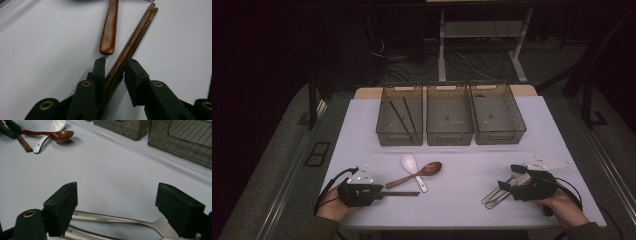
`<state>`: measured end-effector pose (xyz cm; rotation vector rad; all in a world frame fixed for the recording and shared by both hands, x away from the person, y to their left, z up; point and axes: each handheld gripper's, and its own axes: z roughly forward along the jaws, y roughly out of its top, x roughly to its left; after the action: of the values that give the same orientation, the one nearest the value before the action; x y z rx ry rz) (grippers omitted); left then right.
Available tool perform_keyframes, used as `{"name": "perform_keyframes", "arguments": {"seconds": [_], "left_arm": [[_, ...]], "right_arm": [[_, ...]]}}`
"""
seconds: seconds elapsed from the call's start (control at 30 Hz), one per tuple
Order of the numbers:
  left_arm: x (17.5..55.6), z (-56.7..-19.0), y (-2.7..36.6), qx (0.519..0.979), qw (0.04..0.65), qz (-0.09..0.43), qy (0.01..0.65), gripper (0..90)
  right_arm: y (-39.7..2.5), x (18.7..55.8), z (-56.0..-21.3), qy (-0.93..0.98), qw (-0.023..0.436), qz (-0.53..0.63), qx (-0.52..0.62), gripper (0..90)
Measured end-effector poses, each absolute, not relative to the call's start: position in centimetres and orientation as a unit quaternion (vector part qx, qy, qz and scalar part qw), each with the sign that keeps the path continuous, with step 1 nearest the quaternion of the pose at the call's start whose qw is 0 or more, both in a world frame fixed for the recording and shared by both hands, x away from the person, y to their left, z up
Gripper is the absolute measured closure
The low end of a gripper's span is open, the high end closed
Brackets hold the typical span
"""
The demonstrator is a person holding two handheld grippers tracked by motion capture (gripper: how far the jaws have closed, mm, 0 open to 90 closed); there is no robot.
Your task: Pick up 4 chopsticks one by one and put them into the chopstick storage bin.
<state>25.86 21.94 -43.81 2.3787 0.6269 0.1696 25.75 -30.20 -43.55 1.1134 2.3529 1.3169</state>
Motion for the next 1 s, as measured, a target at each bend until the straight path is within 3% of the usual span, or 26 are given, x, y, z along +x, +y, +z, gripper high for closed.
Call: {"name": "perform_keyframes", "arguments": {"seconds": [0.33, 0.6, 1.0], "left_arm": [[25.1, -43.7, 21.7, 0.913, 0.326, 0.060, 0.236, 70.9], [25.4, -43.1, 21.0, 0.903, 0.361, 0.055, 0.228, 68.0], [26.7, -43.3, 17.8, 0.904, 0.380, 0.047, 0.189, 74.2]], "right_arm": [[-30.1, 25.8, -43.5, 0.803, 0.112, 0.448, 0.377, 17.4], [-30.2, 25.8, -43.5, 0.802, 0.112, 0.448, 0.378, 17.4], [-30.1, 25.8, -43.5, 0.803, 0.112, 0.448, 0.377, 17.4]]}}
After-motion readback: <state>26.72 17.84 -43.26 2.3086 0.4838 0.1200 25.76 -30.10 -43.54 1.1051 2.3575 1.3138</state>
